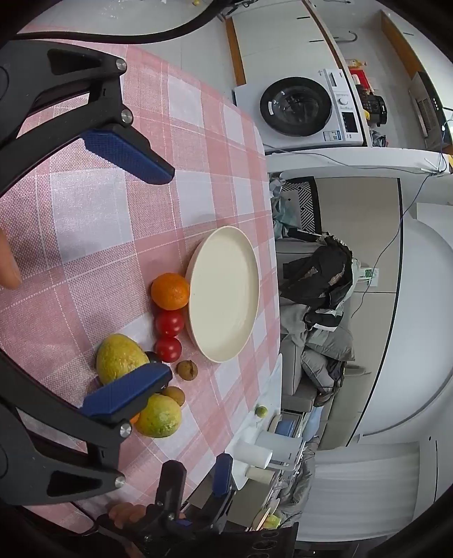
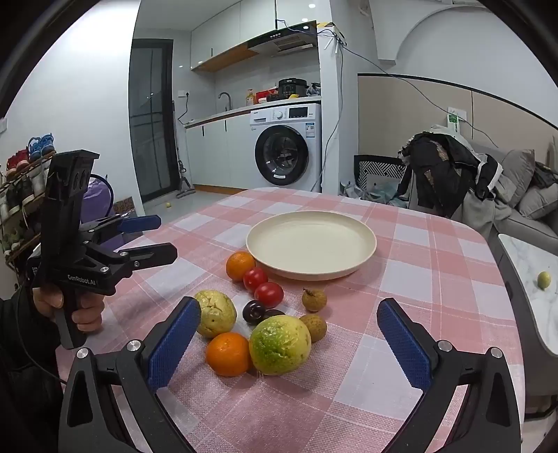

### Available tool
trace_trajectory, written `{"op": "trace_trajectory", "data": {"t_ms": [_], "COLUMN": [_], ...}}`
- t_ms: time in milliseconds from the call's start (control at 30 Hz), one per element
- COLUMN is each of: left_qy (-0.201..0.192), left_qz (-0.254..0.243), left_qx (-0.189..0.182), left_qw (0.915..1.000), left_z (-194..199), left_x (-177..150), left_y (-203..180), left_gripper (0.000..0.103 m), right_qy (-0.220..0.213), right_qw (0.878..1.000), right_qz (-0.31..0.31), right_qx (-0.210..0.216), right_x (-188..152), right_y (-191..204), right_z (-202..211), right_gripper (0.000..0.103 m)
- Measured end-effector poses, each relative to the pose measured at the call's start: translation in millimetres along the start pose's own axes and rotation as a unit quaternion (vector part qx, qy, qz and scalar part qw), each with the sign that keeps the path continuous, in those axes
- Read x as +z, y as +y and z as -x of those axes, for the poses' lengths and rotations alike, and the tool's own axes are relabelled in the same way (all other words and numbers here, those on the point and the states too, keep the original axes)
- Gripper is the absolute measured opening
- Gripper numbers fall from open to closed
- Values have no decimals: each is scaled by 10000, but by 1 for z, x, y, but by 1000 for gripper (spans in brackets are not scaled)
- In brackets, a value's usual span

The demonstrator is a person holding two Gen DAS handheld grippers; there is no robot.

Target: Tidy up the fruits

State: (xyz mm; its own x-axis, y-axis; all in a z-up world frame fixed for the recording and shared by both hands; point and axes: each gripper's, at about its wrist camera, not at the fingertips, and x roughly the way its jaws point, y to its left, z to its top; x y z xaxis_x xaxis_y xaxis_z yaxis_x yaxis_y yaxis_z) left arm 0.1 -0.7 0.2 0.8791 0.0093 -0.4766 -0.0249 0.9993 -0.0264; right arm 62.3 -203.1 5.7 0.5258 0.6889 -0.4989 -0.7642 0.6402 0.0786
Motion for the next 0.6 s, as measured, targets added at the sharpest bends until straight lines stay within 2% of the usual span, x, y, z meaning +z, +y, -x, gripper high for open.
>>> {"op": "trace_trajectory", "data": {"t_ms": [133,600], "left_qy": [5,5], "left_qz": [14,-5], "left_qx": [-4,9], "left_qw": [10000,10000], "left_z": [-1,-1], "left_x": [0,0], "left_y": [0,-1], "left_gripper": [102,102], "right_qy": [15,29], "right_qw": [9998,9998], "right_qz": [-177,-190], "right_qx": [48,88], "right_x": [0,0], "right_y": [-3,-4], "right_z": [-1,1], "right_gripper": [103,103]}}
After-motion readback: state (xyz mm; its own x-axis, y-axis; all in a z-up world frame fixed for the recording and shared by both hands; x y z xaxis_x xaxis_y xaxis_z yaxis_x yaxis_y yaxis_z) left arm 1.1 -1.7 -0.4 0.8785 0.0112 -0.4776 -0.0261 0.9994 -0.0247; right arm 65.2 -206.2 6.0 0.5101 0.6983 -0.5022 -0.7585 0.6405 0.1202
